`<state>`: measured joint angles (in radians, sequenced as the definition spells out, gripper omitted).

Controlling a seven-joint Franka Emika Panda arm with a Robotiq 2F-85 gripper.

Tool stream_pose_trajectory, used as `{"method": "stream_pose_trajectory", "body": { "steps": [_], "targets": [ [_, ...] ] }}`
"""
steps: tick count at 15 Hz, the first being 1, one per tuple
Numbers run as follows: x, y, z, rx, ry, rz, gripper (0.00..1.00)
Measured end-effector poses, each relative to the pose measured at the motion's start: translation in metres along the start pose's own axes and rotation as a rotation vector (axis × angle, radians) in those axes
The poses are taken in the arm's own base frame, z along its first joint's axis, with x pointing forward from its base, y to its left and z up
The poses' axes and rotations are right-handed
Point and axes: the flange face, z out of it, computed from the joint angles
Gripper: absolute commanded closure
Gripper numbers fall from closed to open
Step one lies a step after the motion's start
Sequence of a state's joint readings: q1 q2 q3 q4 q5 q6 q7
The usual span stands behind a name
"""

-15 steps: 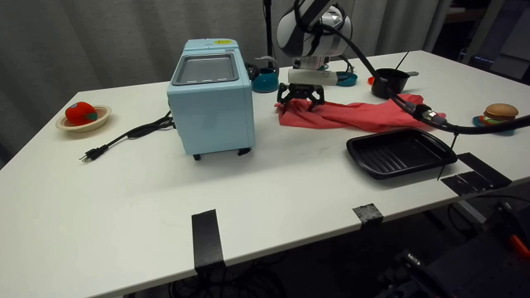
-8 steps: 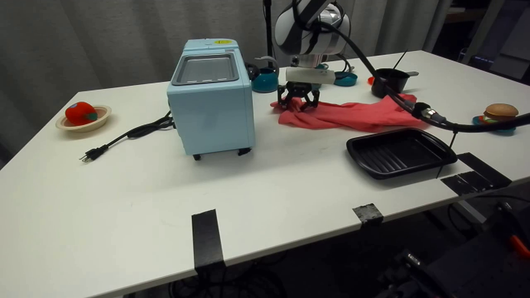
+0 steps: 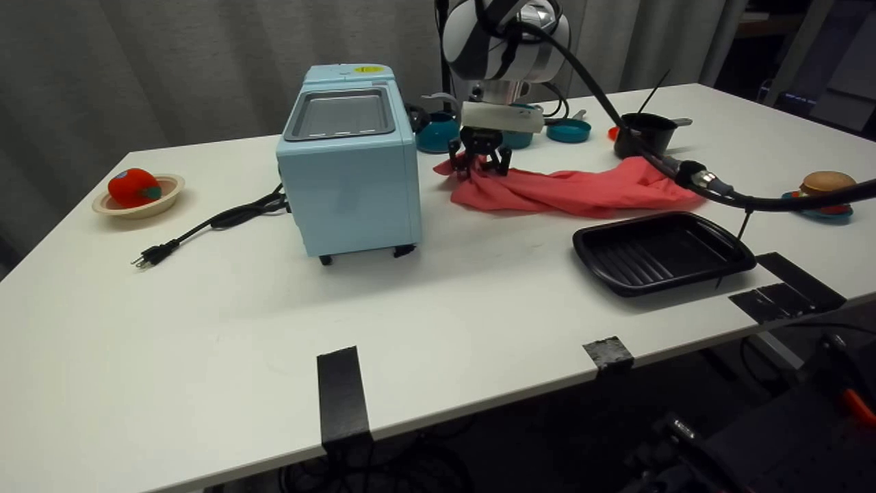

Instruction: Fold the orange towel in half

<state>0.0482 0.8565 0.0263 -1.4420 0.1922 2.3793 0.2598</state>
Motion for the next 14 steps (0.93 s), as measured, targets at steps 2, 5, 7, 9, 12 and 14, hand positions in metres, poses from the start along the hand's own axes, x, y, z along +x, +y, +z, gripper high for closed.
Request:
{"method": "stream_pose_trajectory", "body": {
  "steps": [2,5,7,9,12,14],
  "targets": [
    [0.001,-0.009,-0.021,0.029,0.017,-0.018,1.0],
    [0.006,-0.018,-0.061,0.062,0.052,-0.037,1.0],
    [0.01,-0.018,-0.088,0.083,0.067,-0.043,1.0],
    [0.011,-0.013,-0.111,0.107,0.068,-0.047,1.0],
    [0.01,-0.001,-0.144,0.144,0.053,-0.06,1.0],
    [0.01,0.015,-0.164,0.156,0.042,-0.065,1.0]
  ]
}}
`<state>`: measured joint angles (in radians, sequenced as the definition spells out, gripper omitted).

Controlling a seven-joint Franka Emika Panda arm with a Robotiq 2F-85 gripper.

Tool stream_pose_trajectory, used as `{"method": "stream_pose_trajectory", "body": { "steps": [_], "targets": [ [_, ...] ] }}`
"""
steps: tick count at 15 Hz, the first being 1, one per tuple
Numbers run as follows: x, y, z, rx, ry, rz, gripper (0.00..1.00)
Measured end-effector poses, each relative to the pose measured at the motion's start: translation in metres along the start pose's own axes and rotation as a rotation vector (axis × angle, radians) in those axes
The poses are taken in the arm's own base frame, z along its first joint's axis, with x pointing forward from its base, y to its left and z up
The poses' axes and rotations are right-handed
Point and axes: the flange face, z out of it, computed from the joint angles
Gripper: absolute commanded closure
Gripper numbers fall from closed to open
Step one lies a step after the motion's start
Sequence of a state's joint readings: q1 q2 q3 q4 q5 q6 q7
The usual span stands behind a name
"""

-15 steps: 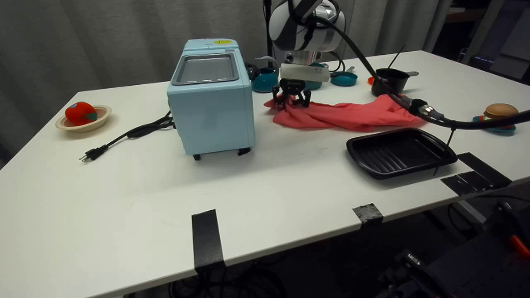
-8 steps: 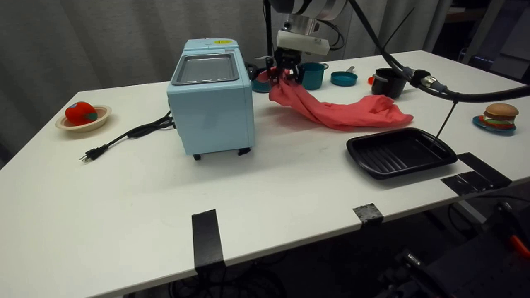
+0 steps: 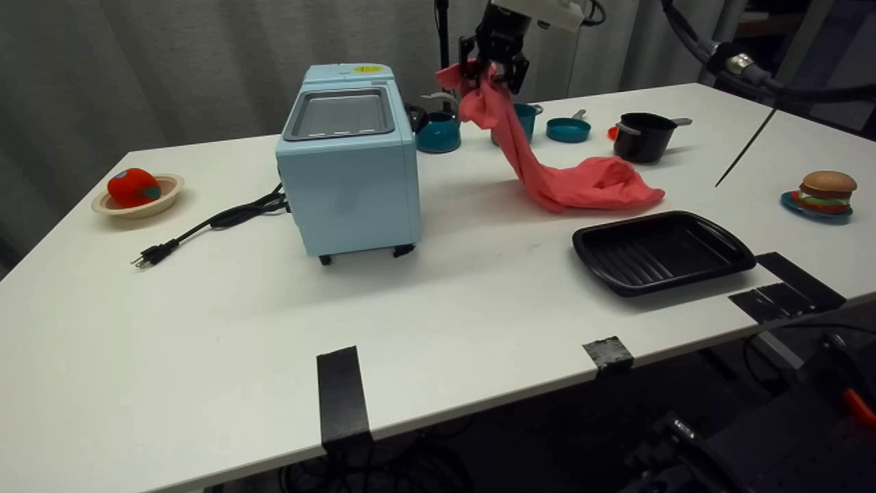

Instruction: Fold the orange towel in half

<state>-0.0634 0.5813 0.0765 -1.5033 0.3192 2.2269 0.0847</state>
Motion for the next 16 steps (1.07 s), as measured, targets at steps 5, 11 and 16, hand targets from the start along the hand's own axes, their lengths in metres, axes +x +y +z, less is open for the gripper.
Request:
{"method": "stream_pose_trajectory", "body": {
  "steps": [5,11,16],
  "targets": [
    [0.006,0.067,-0.04,-0.018,0.013,0.037,1.0],
    [-0.015,0.17,-0.018,-0.081,-0.058,0.171,1.0],
    [-0.029,0.218,-0.007,-0.12,-0.093,0.238,0.6]
  ]
}}
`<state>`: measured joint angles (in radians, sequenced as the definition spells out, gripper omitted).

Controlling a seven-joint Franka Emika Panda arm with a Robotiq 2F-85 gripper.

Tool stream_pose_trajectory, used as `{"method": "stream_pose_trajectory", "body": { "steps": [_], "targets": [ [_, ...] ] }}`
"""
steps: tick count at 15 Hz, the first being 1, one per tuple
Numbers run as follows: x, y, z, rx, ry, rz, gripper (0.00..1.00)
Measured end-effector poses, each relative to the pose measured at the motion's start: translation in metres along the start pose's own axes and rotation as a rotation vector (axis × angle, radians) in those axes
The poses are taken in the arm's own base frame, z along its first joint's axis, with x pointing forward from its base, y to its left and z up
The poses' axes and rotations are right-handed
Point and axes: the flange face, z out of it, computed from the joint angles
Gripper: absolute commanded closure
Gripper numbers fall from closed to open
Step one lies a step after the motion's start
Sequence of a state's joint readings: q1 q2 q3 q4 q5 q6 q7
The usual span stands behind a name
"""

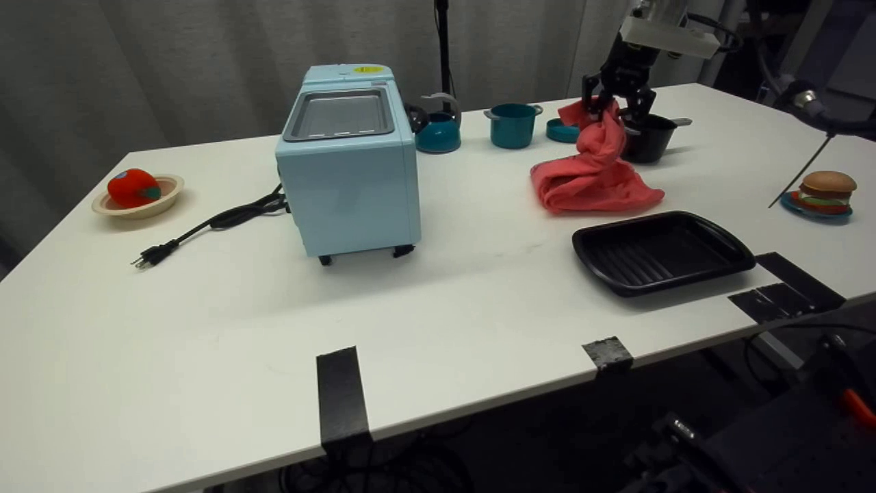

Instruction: Fold the orange towel in half

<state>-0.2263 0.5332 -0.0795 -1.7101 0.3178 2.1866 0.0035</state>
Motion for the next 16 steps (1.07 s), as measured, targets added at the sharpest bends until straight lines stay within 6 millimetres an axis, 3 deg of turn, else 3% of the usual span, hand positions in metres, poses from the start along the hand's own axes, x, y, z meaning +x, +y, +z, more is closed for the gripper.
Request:
{"method": "stream_pose_trajectory", "body": {
  "steps": [4,8,16],
  "targets": [
    [0.001,0.007,-0.002,-0.05,0.003,-0.019,0.31],
    [0.0,0.001,-0.016,-0.101,0.025,-0.068,0.01],
    [-0.017,-0.032,-0.068,-0.096,0.092,-0.138,0.0]
  ]
}}
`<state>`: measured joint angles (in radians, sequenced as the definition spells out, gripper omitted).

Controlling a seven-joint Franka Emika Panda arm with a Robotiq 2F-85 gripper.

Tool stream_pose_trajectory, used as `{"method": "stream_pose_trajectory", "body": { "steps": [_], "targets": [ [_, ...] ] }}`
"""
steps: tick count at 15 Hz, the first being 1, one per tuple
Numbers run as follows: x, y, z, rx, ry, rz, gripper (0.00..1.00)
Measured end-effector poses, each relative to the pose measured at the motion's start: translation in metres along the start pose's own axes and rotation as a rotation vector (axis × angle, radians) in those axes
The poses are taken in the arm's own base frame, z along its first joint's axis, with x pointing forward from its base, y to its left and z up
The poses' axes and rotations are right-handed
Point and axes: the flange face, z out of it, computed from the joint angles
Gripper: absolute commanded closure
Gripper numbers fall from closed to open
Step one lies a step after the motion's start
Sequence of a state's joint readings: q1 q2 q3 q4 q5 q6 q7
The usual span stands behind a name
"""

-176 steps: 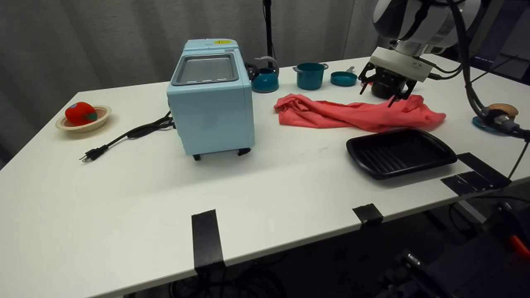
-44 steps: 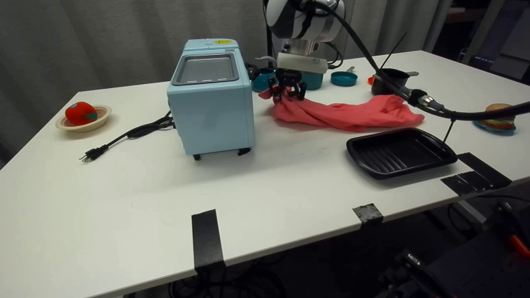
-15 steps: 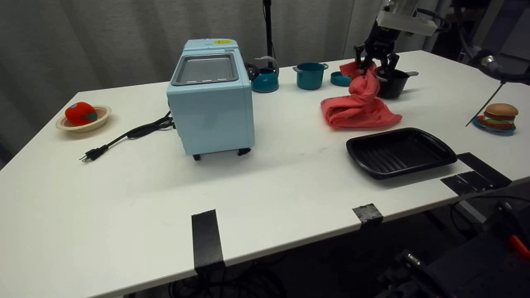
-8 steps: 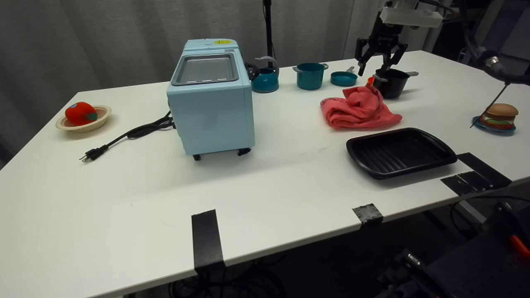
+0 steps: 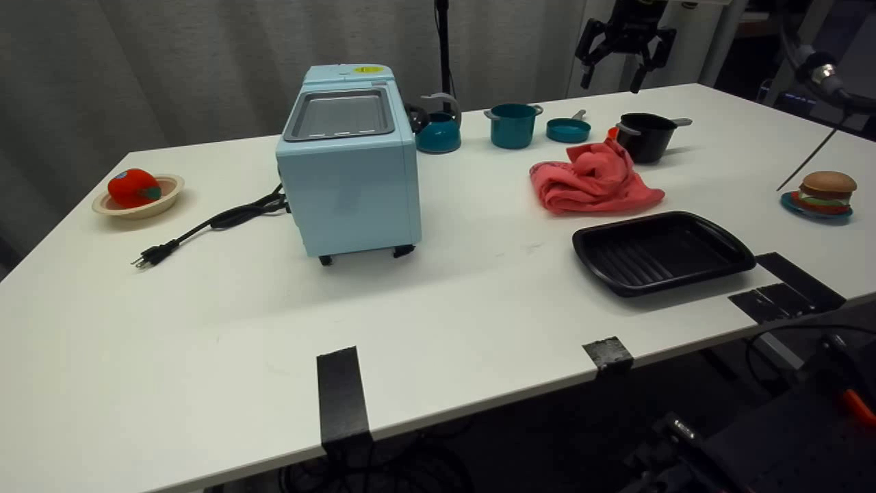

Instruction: Fold the orange towel in half

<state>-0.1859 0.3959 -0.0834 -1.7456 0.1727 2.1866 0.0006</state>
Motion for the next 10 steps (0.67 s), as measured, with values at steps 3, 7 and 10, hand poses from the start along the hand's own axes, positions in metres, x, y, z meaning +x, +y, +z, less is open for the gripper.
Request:
{"method": "stream_pose_trajectory", "body": {
  "steps": [3,7,10],
  "targets": [
    [-0.008,-0.004,-0.024,0.009,0.026,-0.015,0.0],
    [-0.023,-0.005,-0.049,0.016,0.048,-0.033,0.0],
    [-0.037,-0.003,-0.061,0.022,0.055,-0.044,0.0]
  ]
}}
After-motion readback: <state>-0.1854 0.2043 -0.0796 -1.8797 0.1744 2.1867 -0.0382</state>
